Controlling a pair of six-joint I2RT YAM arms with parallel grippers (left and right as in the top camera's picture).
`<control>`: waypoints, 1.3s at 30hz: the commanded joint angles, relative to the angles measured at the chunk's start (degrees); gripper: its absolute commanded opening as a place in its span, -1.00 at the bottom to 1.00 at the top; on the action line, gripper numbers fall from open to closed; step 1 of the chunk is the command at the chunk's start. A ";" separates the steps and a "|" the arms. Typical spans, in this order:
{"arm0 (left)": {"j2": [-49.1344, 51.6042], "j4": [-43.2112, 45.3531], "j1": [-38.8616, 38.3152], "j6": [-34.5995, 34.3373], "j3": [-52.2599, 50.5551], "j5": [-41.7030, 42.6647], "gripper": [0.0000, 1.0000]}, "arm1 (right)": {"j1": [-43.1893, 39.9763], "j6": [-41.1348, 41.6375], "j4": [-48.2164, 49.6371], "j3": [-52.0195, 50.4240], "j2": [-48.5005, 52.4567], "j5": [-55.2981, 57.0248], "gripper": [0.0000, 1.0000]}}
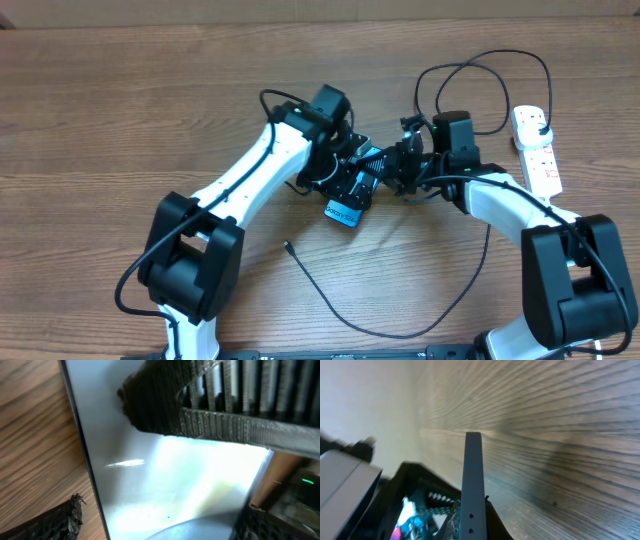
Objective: Plug charger to phone and switch on socket
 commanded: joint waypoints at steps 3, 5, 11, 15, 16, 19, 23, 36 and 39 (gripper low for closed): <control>-1.92 0.24 6.71 10.38 0.74 22.73 0.99 | -2.12 -5.73 4.72 0.09 -0.04 -15.96 -0.93; -1.92 0.46 7.78 12.15 0.74 29.70 0.99 | -2.12 -5.68 8.61 0.09 -0.04 -20.15 -0.92; -1.92 1.36 8.26 18.78 0.74 45.57 1.00 | -2.10 -2.21 13.64 0.09 -0.04 -21.62 -0.88; -1.92 3.50 8.26 18.73 0.74 50.49 0.98 | -2.10 -0.50 15.39 0.09 -0.04 -21.62 -0.88; -1.92 3.65 8.26 18.73 0.74 50.66 0.96 | -2.10 0.52 16.35 0.09 -0.04 -21.62 -0.88; -1.92 3.50 8.17 18.73 0.74 50.66 0.86 | -2.12 4.35 21.20 0.09 -0.04 -21.55 -0.88; -1.92 3.48 8.17 18.71 0.74 50.75 0.72 | -2.12 9.49 27.67 0.09 -0.04 -19.98 -0.88; -1.92 1.09 8.26 18.73 0.74 50.16 0.44 | -2.71 12.92 34.88 0.09 -0.04 -16.79 -0.88; -1.92 -0.57 8.22 18.73 0.74 49.09 0.29 | -2.71 12.72 34.86 0.09 -0.04 -17.49 -0.88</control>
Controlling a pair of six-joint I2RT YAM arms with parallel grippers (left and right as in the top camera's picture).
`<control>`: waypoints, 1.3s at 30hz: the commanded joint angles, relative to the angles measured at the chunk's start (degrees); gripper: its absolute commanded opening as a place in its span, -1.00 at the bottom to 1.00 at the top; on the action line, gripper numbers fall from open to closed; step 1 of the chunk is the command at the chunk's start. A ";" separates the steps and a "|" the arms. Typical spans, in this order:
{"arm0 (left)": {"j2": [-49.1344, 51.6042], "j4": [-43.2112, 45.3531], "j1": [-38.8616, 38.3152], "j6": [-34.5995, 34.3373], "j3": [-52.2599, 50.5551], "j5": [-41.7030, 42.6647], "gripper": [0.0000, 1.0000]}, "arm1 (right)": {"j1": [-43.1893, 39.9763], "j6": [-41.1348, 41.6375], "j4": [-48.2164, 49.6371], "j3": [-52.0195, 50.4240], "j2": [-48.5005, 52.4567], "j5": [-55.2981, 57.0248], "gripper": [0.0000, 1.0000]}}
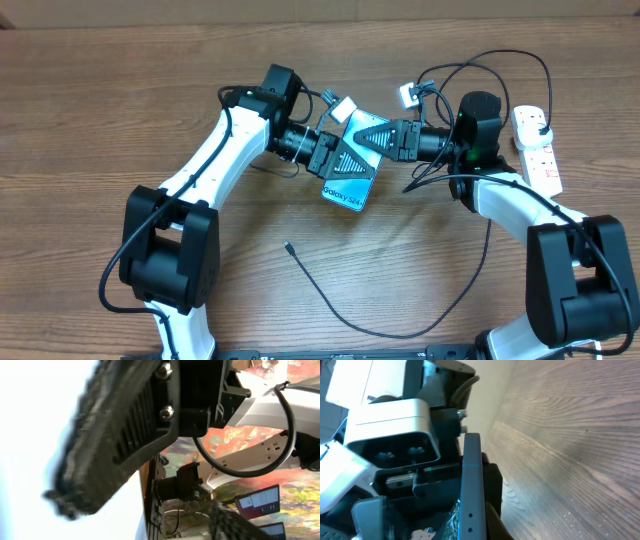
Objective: Plug charger to phone and switch on socket
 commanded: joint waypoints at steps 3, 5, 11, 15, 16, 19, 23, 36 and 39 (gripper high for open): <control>-1.88 -2.97 -0.76 1.55 0.72 -1.49 0.23 | -0.39 0.48 0.39 0.35 -0.04 1.84 -0.87; -1.88 -4.02 -0.76 1.55 0.72 -3.21 0.15 | -0.39 0.46 -0.02 0.35 -0.04 1.81 -0.86; -1.88 -4.24 -0.76 1.51 0.72 -2.71 -0.60 | -0.39 0.44 -1.09 0.35 -0.04 1.86 -0.85; -1.88 -4.24 -0.76 1.51 0.72 -2.67 -0.71 | -0.39 0.44 -1.09 0.35 -0.04 1.88 -0.84; -1.88 -4.24 -0.76 1.51 0.72 -2.69 -0.74 | -0.39 0.46 -1.09 0.35 -0.04 1.86 -0.83; -1.88 -4.22 -0.76 1.46 0.72 -2.97 -0.92 | -0.39 0.44 -1.09 0.35 -0.04 1.88 -0.44; -1.88 -4.22 -0.72 0.26 0.72 -7.72 -0.91 | -0.42 -0.07 -1.09 0.35 -0.04 2.54 0.30; -1.77 -7.56 -0.72 -16.74 0.55 -24.39 -0.91 | -10.51 -5.79 -15.65 0.35 -0.04 5.55 1.00; -1.77 -9.86 -0.76 -17.00 0.15 -24.35 -0.91 | -14.14 -11.76 -25.86 0.35 -0.04 8.20 1.00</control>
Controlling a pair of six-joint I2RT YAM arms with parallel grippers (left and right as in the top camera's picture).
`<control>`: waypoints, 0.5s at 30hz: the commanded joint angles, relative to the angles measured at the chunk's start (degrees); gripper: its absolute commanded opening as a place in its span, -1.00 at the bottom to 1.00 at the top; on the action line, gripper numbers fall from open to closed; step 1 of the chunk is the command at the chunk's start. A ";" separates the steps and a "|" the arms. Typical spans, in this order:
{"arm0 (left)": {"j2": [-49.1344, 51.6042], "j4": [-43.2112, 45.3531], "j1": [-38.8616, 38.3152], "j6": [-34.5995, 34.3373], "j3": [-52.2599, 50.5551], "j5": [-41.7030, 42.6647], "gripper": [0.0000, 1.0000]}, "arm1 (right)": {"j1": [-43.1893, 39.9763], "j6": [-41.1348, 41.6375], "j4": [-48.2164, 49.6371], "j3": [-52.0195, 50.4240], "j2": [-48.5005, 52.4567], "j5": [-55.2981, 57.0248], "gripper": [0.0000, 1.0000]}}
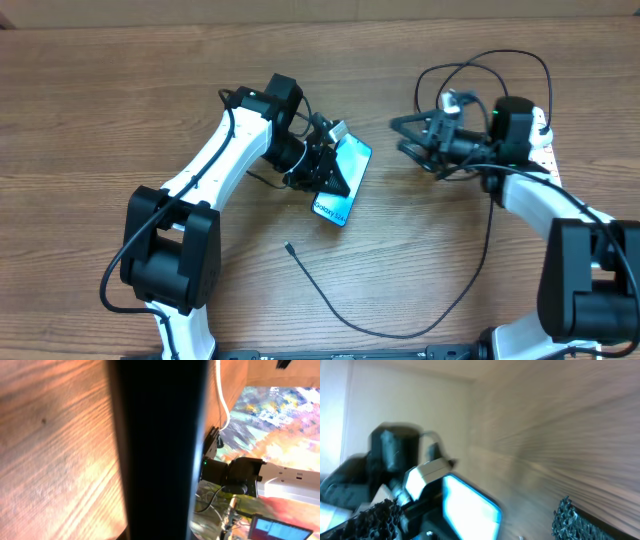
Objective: Plug charger to phone and switch on socket
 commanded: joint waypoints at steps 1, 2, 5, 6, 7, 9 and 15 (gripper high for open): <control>-1.77 -1.73 -0.39 -2.58 0.00 0.24 -0.91 | -3.54 -8.52 -6.67 0.31 0.07 3.87 1.00; -1.77 -2.58 -0.44 -4.57 -0.35 0.26 -0.91 | -4.48 -10.27 -10.40 0.31 0.07 5.14 1.00; -1.77 -5.07 -0.76 -13.94 -1.79 0.72 -0.92 | -6.23 -13.29 -19.93 0.31 0.07 10.43 1.00; -1.77 -5.40 -0.94 -15.43 -2.23 0.76 -0.91 | -6.54 -13.97 -22.40 0.31 0.07 12.63 1.00; -1.77 -5.62 -1.20 -16.24 -2.69 1.44 -0.92 | -6.78 -14.25 -24.96 0.31 0.07 15.58 1.00; -1.77 -6.10 -1.86 -16.13 -3.41 4.68 -0.91 | -6.82 -14.25 -28.81 0.31 0.07 20.63 1.00; -1.77 -6.82 -5.44 -16.15 -5.29 15.67 -0.92 | -6.73 -14.23 -35.23 0.31 0.07 31.52 1.00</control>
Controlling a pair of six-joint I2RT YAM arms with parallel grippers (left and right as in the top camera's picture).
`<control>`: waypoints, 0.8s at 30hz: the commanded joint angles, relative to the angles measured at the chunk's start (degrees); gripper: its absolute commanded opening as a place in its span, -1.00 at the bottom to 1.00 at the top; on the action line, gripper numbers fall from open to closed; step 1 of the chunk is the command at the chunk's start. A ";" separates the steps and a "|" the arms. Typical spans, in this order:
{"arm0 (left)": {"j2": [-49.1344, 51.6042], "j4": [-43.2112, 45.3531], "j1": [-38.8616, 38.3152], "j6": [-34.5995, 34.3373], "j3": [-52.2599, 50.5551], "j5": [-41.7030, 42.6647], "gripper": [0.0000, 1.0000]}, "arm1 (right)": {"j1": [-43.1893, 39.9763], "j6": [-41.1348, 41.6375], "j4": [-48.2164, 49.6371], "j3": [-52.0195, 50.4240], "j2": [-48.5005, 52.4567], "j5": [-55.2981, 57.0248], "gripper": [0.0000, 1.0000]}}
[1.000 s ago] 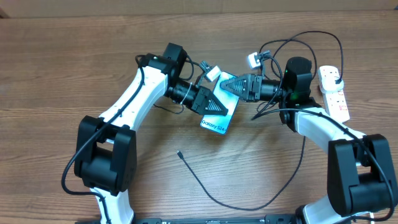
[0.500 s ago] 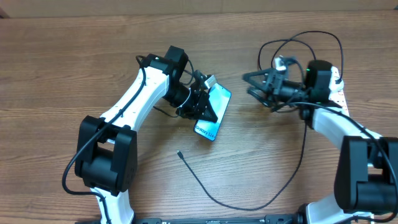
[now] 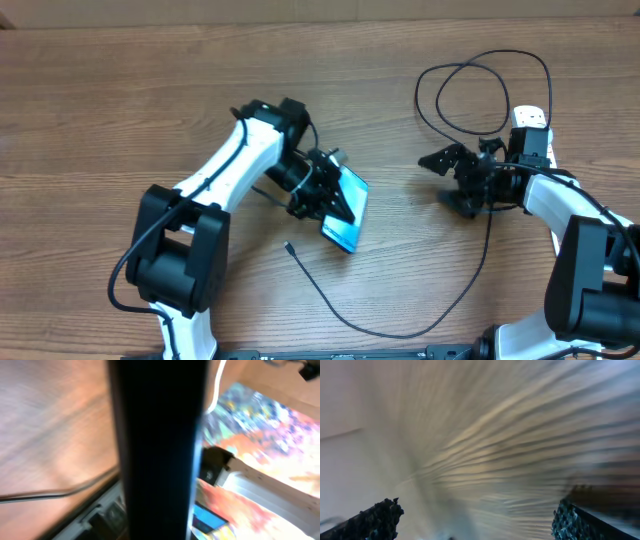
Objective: Plug charger to phone and switch on socket
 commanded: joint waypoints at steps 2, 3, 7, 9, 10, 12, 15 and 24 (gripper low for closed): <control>-1.77 -1.09 -2.71 -1.44 -0.48 11.67 -0.91 | -0.13 -1.38 -0.72 0.31 0.07 8.09 1.00; -1.77 -1.53 -3.10 -1.70 -0.48 13.18 -0.91 | -0.13 -1.38 -0.66 0.31 0.07 8.09 1.00; -1.77 -2.73 -3.96 -5.35 -0.48 14.27 -0.92 | -0.13 -1.38 -0.66 0.31 0.07 8.11 1.00; -1.77 -2.73 -4.04 -5.68 -0.48 14.19 -0.92 | -0.13 -1.38 -0.66 0.31 0.07 8.11 1.00; -1.77 -2.71 -4.04 -5.70 -0.48 14.27 -0.91 | -0.13 -1.38 -0.66 0.31 0.07 8.11 1.00; -1.77 -2.71 -4.04 -6.60 -0.48 14.93 -0.91 | -0.13 -1.38 -0.66 0.31 0.07 8.11 1.00; -1.77 -2.67 -4.04 -9.60 -0.48 16.57 -0.91 | -0.13 -1.38 -0.66 0.31 0.07 8.11 1.00; -1.77 -2.51 -3.93 -19.87 -0.48 20.00 -0.92 | -0.13 -1.38 -0.66 0.31 0.07 8.11 1.00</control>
